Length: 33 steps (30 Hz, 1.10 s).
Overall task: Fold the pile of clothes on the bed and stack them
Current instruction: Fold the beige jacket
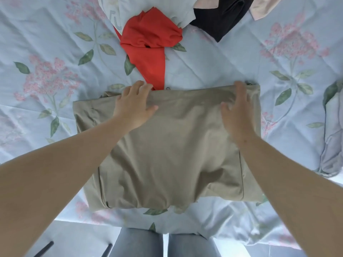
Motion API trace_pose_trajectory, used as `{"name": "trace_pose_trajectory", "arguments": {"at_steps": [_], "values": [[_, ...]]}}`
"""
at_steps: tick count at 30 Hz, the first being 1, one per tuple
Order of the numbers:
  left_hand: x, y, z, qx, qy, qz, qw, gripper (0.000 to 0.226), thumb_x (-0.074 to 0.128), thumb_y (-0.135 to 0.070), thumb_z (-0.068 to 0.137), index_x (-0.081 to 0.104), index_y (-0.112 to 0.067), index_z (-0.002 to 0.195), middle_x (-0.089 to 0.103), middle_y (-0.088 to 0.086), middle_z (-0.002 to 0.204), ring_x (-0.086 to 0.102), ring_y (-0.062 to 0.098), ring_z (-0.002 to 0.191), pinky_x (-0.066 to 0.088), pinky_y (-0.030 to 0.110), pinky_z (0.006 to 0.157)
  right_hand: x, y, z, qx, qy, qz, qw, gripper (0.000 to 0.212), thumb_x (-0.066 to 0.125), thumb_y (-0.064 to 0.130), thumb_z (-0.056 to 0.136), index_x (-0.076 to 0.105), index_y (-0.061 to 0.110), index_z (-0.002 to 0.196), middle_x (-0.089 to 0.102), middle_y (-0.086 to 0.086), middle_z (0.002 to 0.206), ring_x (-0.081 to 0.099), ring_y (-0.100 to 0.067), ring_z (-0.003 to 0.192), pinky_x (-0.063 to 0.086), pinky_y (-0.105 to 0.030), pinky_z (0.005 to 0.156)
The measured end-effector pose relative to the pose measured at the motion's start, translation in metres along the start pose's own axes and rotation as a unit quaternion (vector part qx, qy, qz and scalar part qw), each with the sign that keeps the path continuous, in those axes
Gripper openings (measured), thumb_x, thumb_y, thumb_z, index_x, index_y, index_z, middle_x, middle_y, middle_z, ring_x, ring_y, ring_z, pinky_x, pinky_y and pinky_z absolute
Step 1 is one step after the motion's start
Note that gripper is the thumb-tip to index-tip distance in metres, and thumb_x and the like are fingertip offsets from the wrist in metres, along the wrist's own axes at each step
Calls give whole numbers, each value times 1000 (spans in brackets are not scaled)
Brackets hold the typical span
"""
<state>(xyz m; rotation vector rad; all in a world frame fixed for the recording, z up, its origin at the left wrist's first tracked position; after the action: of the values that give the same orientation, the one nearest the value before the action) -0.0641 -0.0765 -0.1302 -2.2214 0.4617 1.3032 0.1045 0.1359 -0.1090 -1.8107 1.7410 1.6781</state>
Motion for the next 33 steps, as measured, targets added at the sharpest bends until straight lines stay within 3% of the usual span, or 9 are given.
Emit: {"name": "trace_pose_trajectory", "arguments": {"at_steps": [4, 8, 13, 19, 23, 26, 29, 31, 33], "values": [[27, -21, -3, 81, 88, 50, 992, 90, 59, -59, 79, 15, -25, 150, 13, 2, 158, 14, 23, 144, 13, 46, 115, 29, -24, -51, 52, 24, -27, 998, 56, 54, 22, 90, 33, 23, 142, 39, -5, 144, 40, -32, 125, 31, -40, 103], [42, -22, 2, 88, 110, 83, 987, 106, 63, -66, 71, 3, -28, 150, 4, 1, 158, 6, 26, 145, 12, 55, 114, 54, -43, -100, 99, 35, -47, 993, 40, 58, 33, 89, 47, 19, 125, 48, -6, 123, 48, -28, 110, 40, -41, 96], [46, -18, 9, 88, 88, 96, 988, 117, 66, -72, 62, 1, -30, 149, 18, 4, 152, 22, 30, 138, 21, 54, 107, 86, -74, -162, 232, 52, -3, 971, 28, 59, 40, 86, 40, 21, 92, 52, 1, 98, 54, -28, 91, 43, -40, 85], [47, -13, 17, 98, 112, 12, 989, 104, 77, -61, 58, 21, -25, 138, 40, 9, 136, 42, 33, 124, 31, 49, 101, 89, -129, -229, 532, -158, 167, 815, 61, 68, 44, 79, 40, 12, 123, 41, -13, 131, 45, -36, 119, 37, -44, 99], [48, -9, 22, 77, 150, -70, 983, 94, 80, -54, 62, 33, -16, 134, 50, 4, 132, 48, 29, 120, 38, 36, 92, 103, -138, -238, 558, -224, 407, 688, 58, 71, 29, 81, 42, 10, 128, 48, -11, 125, 56, -25, 93, 52, -38, 81], [54, -11, 25, 91, 231, -77, 966, 80, 80, -42, 70, 44, -14, 136, 57, 5, 128, 53, 23, 114, 36, 25, 86, 103, -138, -242, 543, -274, 440, 661, 9, 51, 12, 92, 51, 9, 100, 55, -7, 86, 46, -21, 66, 42, -28, 59], [56, -11, 26, 77, 257, -72, 961, 67, 79, -38, 72, 52, -18, 131, 62, 7, 121, 56, 23, 106, 40, 26, 86, 113, -134, -261, 555, -330, 449, 618, 21, 40, 14, 95, 52, 6, 111, 47, -2, 75, 44, -24, 67, 39, -27, 60], [57, -12, 25, 64, 264, -90, 958, 82, 80, -34, 71, 41, -19, 142, 57, 5, 129, 53, 24, 115, 41, 30, 94, 130, -121, -267, 563, -297, 511, 578, 38, 48, 33, 95, 52, 3, 117, 53, -4, 83, 50, -20, 65, 46, -31, 65], [56, -16, 22, 34, 263, -171, 949, 87, 84, -33, 65, 41, -19, 140, 58, 1, 128, 55, 20, 114, 44, 31, 95, 147, -107, -266, 555, -227, 547, 583, 45, 56, 51, 87, 56, 10, 105, 55, -3, 88, 54, -19, 70, 49, -32, 71]]}}
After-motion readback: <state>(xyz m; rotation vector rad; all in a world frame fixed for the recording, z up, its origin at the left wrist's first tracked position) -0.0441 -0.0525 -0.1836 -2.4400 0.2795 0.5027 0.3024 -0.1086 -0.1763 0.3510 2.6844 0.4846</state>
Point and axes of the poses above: each hand's wrist, its own z-axis towards the middle knuckle, its own x-axis out of the palm, y = z × x, the point moved 7 cm from there along z, towards the middle knuckle
